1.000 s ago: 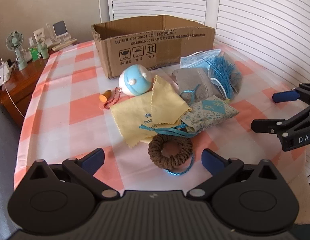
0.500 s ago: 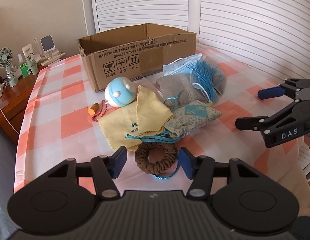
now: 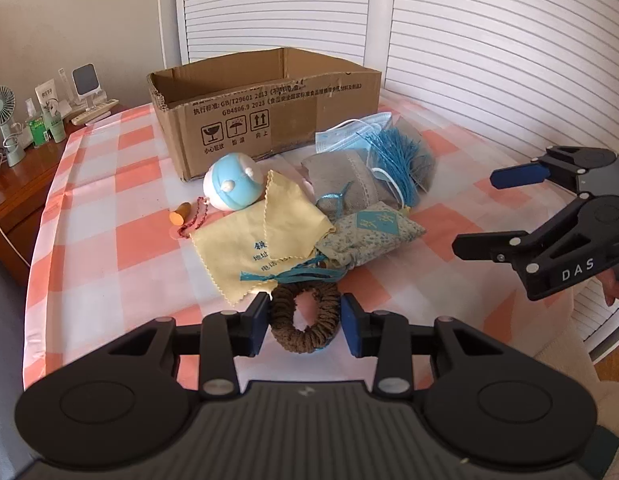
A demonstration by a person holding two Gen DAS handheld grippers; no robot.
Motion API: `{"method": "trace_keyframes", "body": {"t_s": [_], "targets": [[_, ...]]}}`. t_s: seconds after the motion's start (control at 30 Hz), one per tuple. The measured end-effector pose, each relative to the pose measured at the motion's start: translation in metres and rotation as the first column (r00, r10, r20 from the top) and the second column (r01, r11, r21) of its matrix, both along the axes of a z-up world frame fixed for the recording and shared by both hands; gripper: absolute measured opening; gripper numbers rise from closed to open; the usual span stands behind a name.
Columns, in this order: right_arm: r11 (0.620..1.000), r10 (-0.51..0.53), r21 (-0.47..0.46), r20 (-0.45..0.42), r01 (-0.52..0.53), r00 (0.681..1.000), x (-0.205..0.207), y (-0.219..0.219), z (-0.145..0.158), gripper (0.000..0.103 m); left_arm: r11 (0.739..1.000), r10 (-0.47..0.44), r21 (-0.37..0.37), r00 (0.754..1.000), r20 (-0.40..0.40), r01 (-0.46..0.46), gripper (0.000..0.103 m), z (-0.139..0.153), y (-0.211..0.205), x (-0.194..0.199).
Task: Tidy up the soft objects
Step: 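Lift the hair tie with the left gripper while the right gripper grasps the blue floral sachet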
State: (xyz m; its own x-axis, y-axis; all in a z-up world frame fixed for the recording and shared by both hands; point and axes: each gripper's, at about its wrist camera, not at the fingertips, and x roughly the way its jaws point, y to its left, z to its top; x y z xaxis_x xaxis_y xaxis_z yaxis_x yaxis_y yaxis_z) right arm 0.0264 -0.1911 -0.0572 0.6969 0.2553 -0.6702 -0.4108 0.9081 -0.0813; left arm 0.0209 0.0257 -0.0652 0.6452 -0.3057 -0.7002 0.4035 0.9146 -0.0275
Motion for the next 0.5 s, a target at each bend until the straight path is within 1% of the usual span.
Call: {"method": "trace_keyframes", "body": {"t_s": [0.13, 0.23, 0.33, 0.4, 0.5], "targets": [[0.998, 0.066, -0.015, 0.016, -0.066, 0.998, -0.002, 0.014, 0.005, 0.103, 1.000, -0.011, -0.008, 1.000, -0.016, 0.011, 0.037, 0.005, 0.012, -0.005], [0.994, 0.110, -0.017, 0.012, -0.110, 0.994, 0.000, 0.026, 0.006, 0.102, 1.000, 0.009, 0.004, 1.000, -0.015, -0.009, 0.037, 0.005, 0.024, -0.010], [0.987, 0.161, -0.025, 0.004, -0.161, 0.987, 0.002, 0.038, 0.005, 0.102, 0.999, 0.055, 0.002, 0.998, -0.017, -0.055, 0.037, 0.001, 0.041, -0.010], [0.980, 0.198, -0.028, -0.003, -0.198, 0.980, 0.004, 0.048, 0.004, 0.102, 0.996, 0.092, -0.015, 0.995, -0.030, -0.092, 0.037, -0.004, 0.051, -0.007], [0.968, 0.250, -0.034, -0.007, -0.251, 0.968, 0.011, 0.063, 0.004, 0.102, 0.991, 0.122, -0.044, 0.991, -0.046, -0.124, 0.038, -0.011, 0.062, -0.004]]}}
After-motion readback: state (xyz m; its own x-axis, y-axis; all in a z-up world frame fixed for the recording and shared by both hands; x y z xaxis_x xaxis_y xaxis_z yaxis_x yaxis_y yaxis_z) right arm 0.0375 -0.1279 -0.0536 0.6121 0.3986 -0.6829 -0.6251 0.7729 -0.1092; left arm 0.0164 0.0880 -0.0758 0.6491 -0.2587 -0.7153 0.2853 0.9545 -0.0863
